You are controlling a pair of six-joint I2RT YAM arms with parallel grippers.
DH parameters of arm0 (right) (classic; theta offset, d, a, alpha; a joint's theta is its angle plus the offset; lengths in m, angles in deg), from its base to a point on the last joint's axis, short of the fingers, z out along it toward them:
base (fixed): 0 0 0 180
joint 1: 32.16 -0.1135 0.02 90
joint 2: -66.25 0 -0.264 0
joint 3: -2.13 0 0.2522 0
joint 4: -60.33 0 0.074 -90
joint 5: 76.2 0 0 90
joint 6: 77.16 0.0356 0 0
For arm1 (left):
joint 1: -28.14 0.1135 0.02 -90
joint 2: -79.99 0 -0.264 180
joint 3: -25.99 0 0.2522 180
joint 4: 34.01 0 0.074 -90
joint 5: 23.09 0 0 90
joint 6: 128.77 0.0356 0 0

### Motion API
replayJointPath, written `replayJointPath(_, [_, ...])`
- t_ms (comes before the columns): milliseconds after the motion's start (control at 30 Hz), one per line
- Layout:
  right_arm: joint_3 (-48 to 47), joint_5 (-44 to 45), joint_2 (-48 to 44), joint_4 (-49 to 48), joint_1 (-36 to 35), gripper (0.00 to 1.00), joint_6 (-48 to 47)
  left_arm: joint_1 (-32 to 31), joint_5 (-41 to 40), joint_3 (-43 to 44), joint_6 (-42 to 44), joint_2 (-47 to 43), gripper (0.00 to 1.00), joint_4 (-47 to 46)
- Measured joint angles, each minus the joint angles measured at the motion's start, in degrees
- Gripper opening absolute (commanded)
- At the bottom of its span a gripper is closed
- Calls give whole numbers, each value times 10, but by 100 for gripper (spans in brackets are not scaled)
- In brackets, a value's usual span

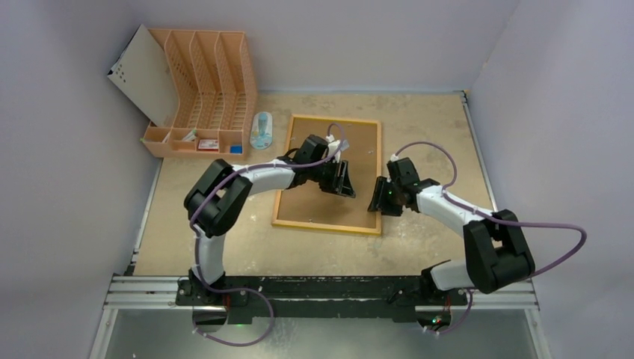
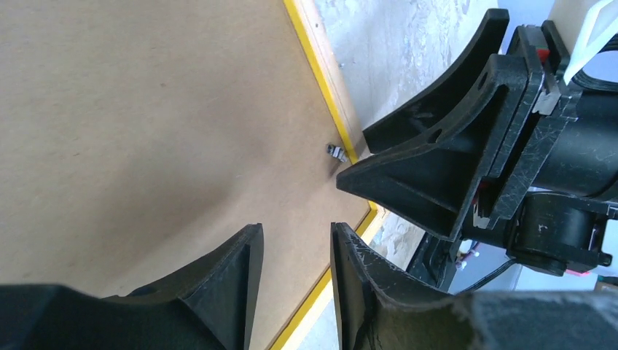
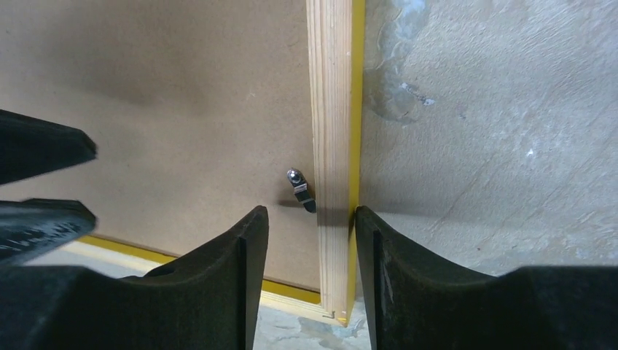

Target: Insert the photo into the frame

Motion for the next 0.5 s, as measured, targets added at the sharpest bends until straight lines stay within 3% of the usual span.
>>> replayJointPath(300, [-10, 59, -10, 9, 0, 39, 9, -21, 14, 6, -2, 34, 35, -31])
replayJointPath(500, [-30, 69, -1, 10, -3, 37, -1, -35, 2, 13, -1, 50, 33, -10])
